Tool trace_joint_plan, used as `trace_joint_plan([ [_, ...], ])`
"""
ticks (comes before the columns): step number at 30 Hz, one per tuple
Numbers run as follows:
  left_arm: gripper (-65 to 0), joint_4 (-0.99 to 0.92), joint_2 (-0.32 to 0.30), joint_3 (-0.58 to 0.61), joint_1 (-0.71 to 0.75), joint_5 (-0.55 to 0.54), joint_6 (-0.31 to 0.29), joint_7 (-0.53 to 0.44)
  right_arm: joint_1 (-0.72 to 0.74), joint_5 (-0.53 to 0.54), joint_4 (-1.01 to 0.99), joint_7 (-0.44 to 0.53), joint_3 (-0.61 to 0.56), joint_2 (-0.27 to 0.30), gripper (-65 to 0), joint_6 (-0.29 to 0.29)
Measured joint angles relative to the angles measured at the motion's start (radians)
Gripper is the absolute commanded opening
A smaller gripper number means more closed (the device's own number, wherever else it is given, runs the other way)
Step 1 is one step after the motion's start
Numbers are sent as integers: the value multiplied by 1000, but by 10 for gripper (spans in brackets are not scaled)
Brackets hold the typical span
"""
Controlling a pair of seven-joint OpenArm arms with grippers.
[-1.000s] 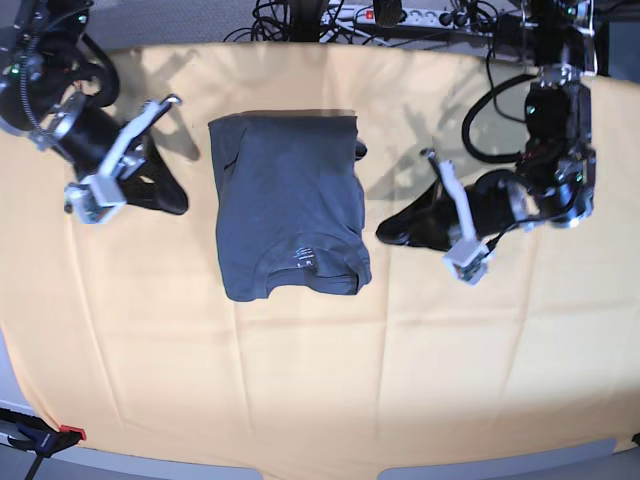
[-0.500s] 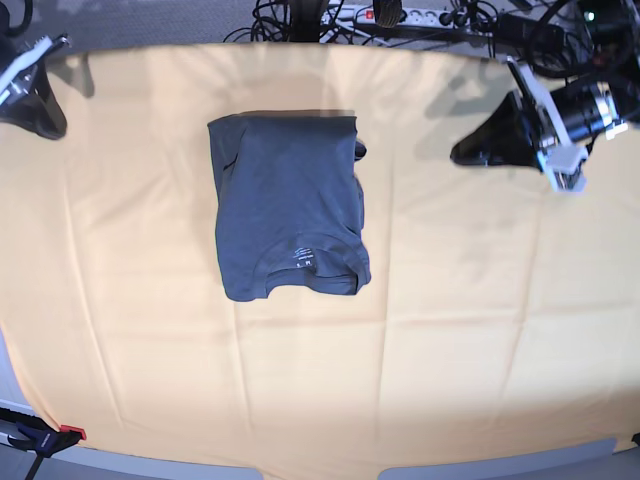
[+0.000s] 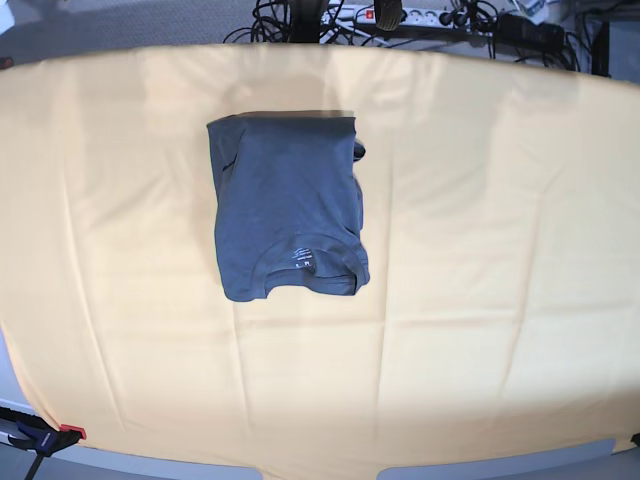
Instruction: Fold the T-shirt properly
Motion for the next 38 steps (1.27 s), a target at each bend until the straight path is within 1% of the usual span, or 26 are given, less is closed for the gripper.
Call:
trace_joint_plan([
  [1, -650, 0, 5, 0, 29, 19, -15, 4, -22, -1, -42, 0, -45, 16, -650, 0],
  [2, -650, -1, 12, 0, 36, 46, -17, 10, -36, -3, -82, 0, -93, 33, -650, 0],
  [4, -650, -57, 17, 3, 24, 55, -21, -38, -42, -2, -164, 1, -195, 57, -650, 0],
  [6, -650, -158, 13, 22, 21, 106, -20, -67, -36, -2, -248, 10, -306, 63, -650, -1],
  [7, -650, -222, 8, 45, 22, 141, -20, -92, -34, -32, -287, 61, -362, 64, -650, 0],
  [9, -650, -353, 8, 114, 21, 182, -21, -116, -2, -136, -378, 140, -463, 63, -650, -3],
  [11, -650, -497, 8, 203, -32, 248, -19, -113, 46, -230, -459, 200, -557, 63, -650, -2],
  [12, -650, -573, 9, 253, -79, 289, -18, -131, 77, -292, -503, 230, -602, 60, -650, -3],
  [13, -650, -649, 9, 306, -128, 314, -18, -179, 108, -359, -548, 286, -643, 59, -650, -2],
  [15, -650, -818, 9, 412, -225, 382, -21, -324, 172, -473, -642, 420, -728, 61, -650, -3],
  [17, -650, -997, 6, 512, -323, 497, -14, -414, 240, -572, -742, 554, -810, 63, -650, -3],
  [18, -650, -1080, 8, 560, -368, 542, -16, -452, 278, -614, -788, 600, -849, 63, -650, -3],
  [19, -650, -1161, 13, 605, -411, 582, -18, -512, 317, -669, -836, 649, -886, 63, -650, -4],
  [22, -650, -1379, 50, 708, -554, 745, -16, -772, 433, -812, -973, 793, -997, 56, -650, -8],
  [25, -650, -1553, 106, 767, -688, 949, -12, -1022, 546, -929, -1098, 924, -1100, 58, -650, -3],
  [27, -650, -1648, 150, 792, -759, 1114, -3, -1182, 615, -1002, -1162, 1022, -1166, 52, -650, -88],
  [28, -650, -1688, 168, 805, -785, 1195, 22, -1268, 643, -1036, -1189, 1058, -1194, 43, -650, -132],
  [29, -650, -1725, 184, 819, -807, 1271, 74, -1349, 667, -1075, -1213, 1089, -1220, 34, -650, -183],
  [30, -650, -1757, 196, 832, -826, 1344, 149, -1423, 690, -1108, -1234, 1097, -1241, 21, -650, -227],
  [31, -650, -1785, 206, 843, -840, 1392, 246, -1491, 708, -1133, -1254, 1096, -1261, 5, -650, -275],
  [32, -650, -1806, 216, 854, -854, 1412, 344, -1538, 721, -1149, -1271, 1099, -1279, -13, -650, -315],
  [33, -650, -1822, 227, 866, -866, 1416, 425, -1556, 730, -1160, -1285, 1101, -1295, -32, -650, -348],
  [34, -650, -1835, 240, 877, -879, 1412, 481, -1555, 738, -1164, -1294, 1099, -1310, -51, -650, -372],
  [35, -650, -1841, 255, 888, -887, 1417, 517, -1555, 741, -1164, -1299, 1098, -1323, -69, -650, -383],
  [36, -650, -1841, 269, 899, -888, 1414, 527, -1563, 743, -1168, -1299, 1102, -1335, -89, -650, -391],
  [38, -650, -1841, 301, 913, -881, 1379, 518, -1563, 750, -1209, -1299, 1127, -1360, -126, -650, -398],
])
